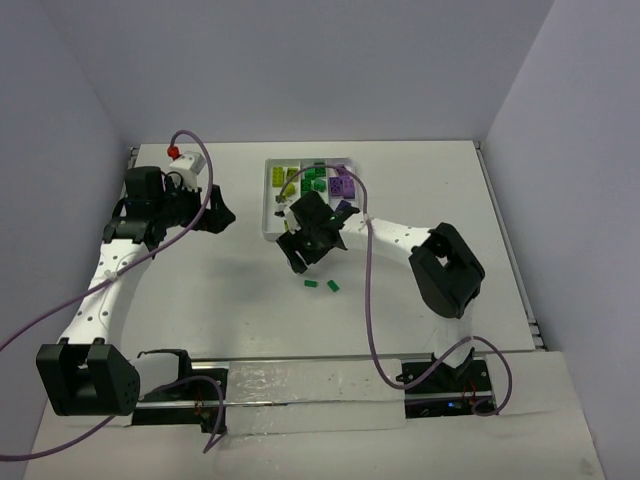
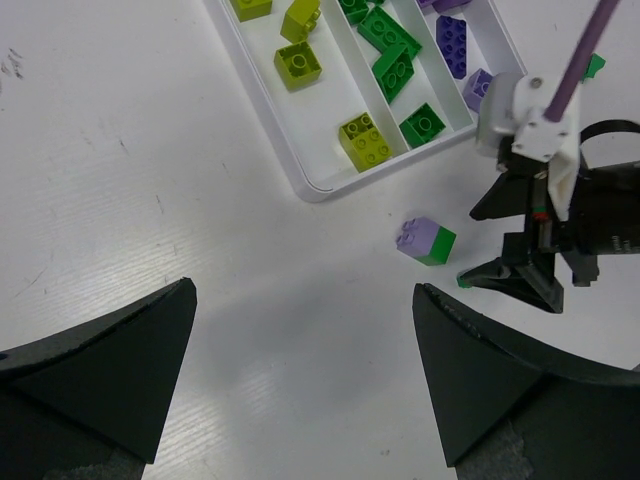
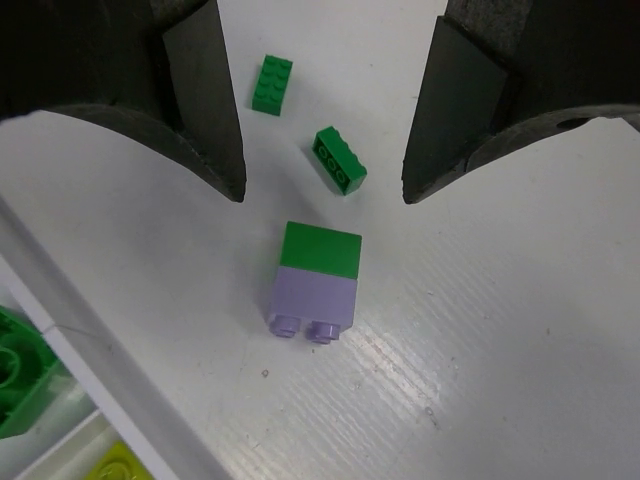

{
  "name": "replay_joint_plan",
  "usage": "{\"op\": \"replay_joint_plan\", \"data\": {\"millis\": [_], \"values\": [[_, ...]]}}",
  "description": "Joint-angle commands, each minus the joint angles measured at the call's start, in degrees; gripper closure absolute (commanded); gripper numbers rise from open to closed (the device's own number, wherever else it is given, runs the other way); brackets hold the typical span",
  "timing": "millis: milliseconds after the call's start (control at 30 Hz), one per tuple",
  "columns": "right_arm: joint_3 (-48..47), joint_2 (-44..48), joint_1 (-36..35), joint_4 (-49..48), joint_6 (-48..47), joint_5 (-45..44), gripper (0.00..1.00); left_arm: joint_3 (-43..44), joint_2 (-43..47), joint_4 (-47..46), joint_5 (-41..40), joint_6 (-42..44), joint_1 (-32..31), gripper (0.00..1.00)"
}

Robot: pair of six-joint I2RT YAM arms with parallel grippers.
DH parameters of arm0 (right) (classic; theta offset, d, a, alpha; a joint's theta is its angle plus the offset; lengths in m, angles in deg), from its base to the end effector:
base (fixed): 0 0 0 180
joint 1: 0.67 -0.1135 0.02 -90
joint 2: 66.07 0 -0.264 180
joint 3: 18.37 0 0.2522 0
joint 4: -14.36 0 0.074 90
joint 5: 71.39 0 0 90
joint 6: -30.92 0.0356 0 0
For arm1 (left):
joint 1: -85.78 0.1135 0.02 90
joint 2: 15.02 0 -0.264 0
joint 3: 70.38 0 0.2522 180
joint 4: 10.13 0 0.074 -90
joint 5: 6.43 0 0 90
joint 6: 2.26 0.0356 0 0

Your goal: Sort the legos into containers by color

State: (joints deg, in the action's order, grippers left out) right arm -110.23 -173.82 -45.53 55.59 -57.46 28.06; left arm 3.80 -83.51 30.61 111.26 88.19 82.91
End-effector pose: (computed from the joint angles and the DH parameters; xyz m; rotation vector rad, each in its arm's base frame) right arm 0.2810 0.2879 0.2042 -1.0296 2.4237 0.5064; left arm 0.2594 -0.0296 0.3235 0.3356 2.1275 -0.5499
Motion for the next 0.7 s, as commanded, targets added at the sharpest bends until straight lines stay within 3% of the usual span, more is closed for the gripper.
{"op": "replay_joint_plan", "data": {"millis": [0, 433, 567, 600, 633, 667], "values": [[-3.84, -2.70, -0.40, -0.37, 0.72, -2.50, 0.29, 0.95, 0.29, -0.03, 1.76, 0.08, 0.33, 0.01], [-8.38, -8.71, -1.37, -0.49, 0.66, -0.91, 0.33, -0.48, -0.29, -0.70, 1.62, 0.66, 0.38, 0.01], [-8.30, -9.31, -1.36, -0.31, 0.40, -0.32, 0.43, -0.65, -0.59, -0.79, 1.58, 0.69, 0.41, 0.01], [-8.05, -9.23, -1.37, -0.48, 0.31, -0.22, 0.51, -0.66, -0.68, -0.87, 1.75, 0.53, 0.33, 0.01], [-7.70, -9.06, -1.37, -0.57, 0.23, -0.22, 0.52, -0.66, -0.68, -0.88, 2.01, 0.44, 0.33, 0.01], [-6.85, -8.55, -1.37, -0.82, -0.11, -0.14, 0.58, -0.74, -0.76, -1.13, 2.19, 0.26, 0.41, 0.01]]}}
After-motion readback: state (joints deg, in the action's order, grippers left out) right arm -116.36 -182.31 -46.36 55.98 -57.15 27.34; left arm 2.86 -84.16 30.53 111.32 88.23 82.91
